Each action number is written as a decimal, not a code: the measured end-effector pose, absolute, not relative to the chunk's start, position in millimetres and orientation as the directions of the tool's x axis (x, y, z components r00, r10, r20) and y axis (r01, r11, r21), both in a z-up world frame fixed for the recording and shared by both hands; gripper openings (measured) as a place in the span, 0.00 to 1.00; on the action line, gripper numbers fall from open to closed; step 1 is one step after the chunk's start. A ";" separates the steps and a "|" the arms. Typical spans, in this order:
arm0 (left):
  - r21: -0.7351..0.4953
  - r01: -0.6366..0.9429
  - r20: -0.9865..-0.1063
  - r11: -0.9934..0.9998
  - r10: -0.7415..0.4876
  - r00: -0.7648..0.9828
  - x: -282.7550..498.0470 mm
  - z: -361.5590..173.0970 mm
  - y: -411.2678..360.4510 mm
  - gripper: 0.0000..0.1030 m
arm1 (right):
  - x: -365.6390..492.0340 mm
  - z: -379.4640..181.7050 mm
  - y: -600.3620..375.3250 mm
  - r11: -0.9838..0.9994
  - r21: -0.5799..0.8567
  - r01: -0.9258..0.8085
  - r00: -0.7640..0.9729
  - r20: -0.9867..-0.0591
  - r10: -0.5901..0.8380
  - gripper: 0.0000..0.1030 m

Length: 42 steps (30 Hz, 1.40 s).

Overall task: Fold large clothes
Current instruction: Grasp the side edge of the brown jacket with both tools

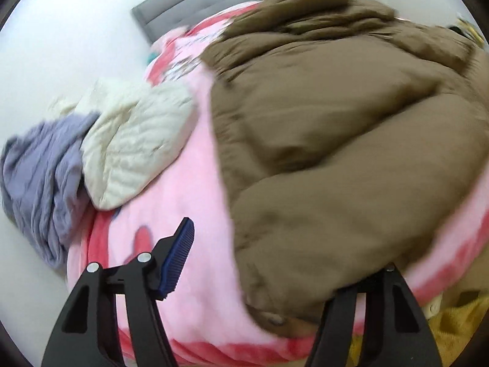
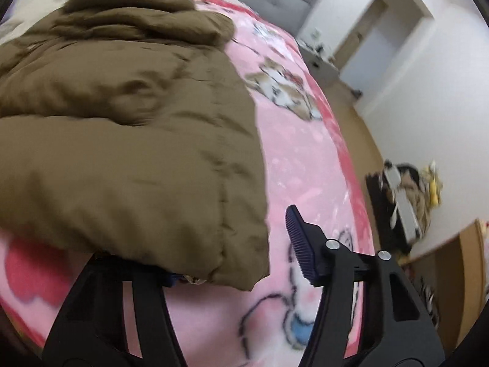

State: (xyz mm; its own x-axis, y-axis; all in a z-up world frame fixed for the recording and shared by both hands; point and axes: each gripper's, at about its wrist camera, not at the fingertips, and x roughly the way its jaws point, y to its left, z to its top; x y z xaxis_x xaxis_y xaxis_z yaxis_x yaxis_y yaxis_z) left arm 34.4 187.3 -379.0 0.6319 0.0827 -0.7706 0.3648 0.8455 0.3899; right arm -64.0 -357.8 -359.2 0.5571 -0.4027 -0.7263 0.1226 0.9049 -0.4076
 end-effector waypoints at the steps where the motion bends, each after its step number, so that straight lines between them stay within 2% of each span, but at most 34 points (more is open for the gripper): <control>1: 0.399 0.367 -0.777 0.840 0.098 0.621 39.3 -384.5 189.8 0.62 | -61.9 -360.9 -361.8 0.895 -0.424 0.136 0.548 -0.721 -0.425 0.65; 3: 0.414 0.372 -0.776 0.831 0.107 0.622 40.5 -387.0 190.5 0.62 | -61.5 -359.4 -371.1 0.897 -0.405 0.176 0.534 -0.726 -0.433 0.63; 5: 0.428 0.351 -0.747 0.833 0.108 0.656 36.9 -378.8 188.5 0.62 | -61.5 -347.9 -379.6 0.915 -0.342 0.214 0.558 -0.726 -0.402 0.54; 7: 0.408 0.304 -0.718 0.861 0.097 0.689 37.7 -368.2 189.9 0.61 | -55.0 -342.9 -377.2 0.945 -0.286 0.161 0.578 -0.748 -0.325 0.24; 8: 0.402 0.302 -0.727 0.865 0.101 0.679 41.5 -369.3 190.2 0.61 | -50.9 -345.4 -374.5 0.950 -0.281 0.135 0.569 -0.763 -0.306 0.21; 9: 0.405 0.312 -0.750 0.860 0.117 0.651 48.0 -375.4 187.9 0.53 | -44.1 -350.7 -372.1 0.953 -0.280 0.112 0.544 -0.785 -0.295 0.16; 10: 0.410 0.339 -0.769 0.847 0.121 0.628 52.2 -379.7 183.7 0.41 | -38.1 -353.5 -370.6 0.955 -0.277 0.104 0.523 -0.802 -0.289 0.15; 13: 0.457 0.384 -0.750 0.802 0.116 0.651 51.5 -368.4 171.7 0.20 | -31.3 -333.9 -367.5 0.946 -0.304 0.110 0.515 -0.797 -0.316 0.14; 19: 0.436 0.335 -0.725 0.835 0.105 0.681 35.3 -329.0 190.2 0.20 | -55.7 -288.3 -369.7 0.943 -0.316 0.108 0.526 -0.787 -0.324 0.14; 22: 0.421 0.356 -0.777 0.834 0.129 0.617 29.8 -351.5 197.7 0.24 | -64.9 -308.6 -367.6 0.942 -0.319 0.105 0.455 -0.826 -0.331 0.14; 26: 0.420 0.399 -0.834 0.815 0.173 0.524 25.9 -402.9 196.5 0.24 | -65.2 -363.3 -366.8 0.940 -0.323 0.114 0.323 -0.883 -0.342 0.14; 27: 0.419 0.397 -0.836 0.817 0.176 0.520 27.9 -411.0 196.4 0.25 | -63.9 -368.4 -366.8 0.935 -0.333 0.120 0.317 -0.880 -0.354 0.15; 29: 0.419 0.371 -0.834 0.829 0.190 0.519 35.2 -418.5 196.7 0.34 | -57.5 -379.1 -370.4 0.941 -0.312 0.131 0.301 -0.892 -0.338 0.20; 31: 0.409 0.291 -0.826 0.865 0.216 0.520 45.1 -420.9 204.3 0.60 | -58.7 -378.5 -383.8 0.947 -0.250 0.203 0.325 -0.895 -0.305 0.58; 33: 0.301 0.173 -0.842 0.938 0.177 0.510 51.6 -421.0 220.1 0.73 | -69.2 -378.2 -410.3 0.940 -0.062 0.336 0.389 -0.900 -0.199 0.70; 35: 0.191 0.098 -0.857 0.977 0.117 0.502 52.4 -423.5 230.3 0.74 | -77.3 -383.6 -424.0 0.914 0.070 0.400 0.432 -0.894 -0.121 0.72; 36: 0.151 0.065 -0.860 0.986 0.099 0.500 51.5 -424.9 233.0 0.74 | -79.9 -386.6 -421.8 0.909 0.083 0.407 0.449 -0.885 -0.120 0.71; 38: 0.106 0.014 -0.857 0.994 0.084 0.508 48.0 -426.3 234.4 0.74 | -81.2 -388.9 -411.1 0.907 0.089 0.412 0.476 -0.870 -0.131 0.56; 39: 0.079 -0.006 -0.857 0.997 0.071 0.511 45.6 -427.3 234.7 0.70 | -79.3 -389.9 -407.4 0.909 0.109 0.402 0.485 -0.868 -0.110 0.42; 40: 0.074 -0.003 -0.855 0.997 0.065 0.514 44.1 -427.7 232.7 0.60 | -76.5 -389.3 -401.6 0.918 0.092 0.385 0.482 -0.868 -0.115 0.22; 41: 0.087 0.010 -0.854 0.996 0.070 0.516 43.2 -427.5 227.7 0.53 | -72.8 -387.8 -396.6 0.929 0.096 0.357 0.487 -0.868 -0.097 0.14; 42: 0.129 0.043 -0.853 0.991 0.089 0.514 41.5 -426.0 218.2 0.38 | -67.5 -385.0 -386.7 0.940 0.061 0.334 0.467 -0.877 -0.110 0.11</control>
State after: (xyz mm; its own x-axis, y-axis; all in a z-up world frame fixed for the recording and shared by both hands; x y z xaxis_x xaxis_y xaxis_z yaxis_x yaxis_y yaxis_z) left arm 41.5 218.2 -426.0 0.5137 0.0885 -0.8534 0.0428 0.9908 0.1285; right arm -67.5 -386.7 -385.0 0.4672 -0.1097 -0.8773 0.3345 0.9405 0.0605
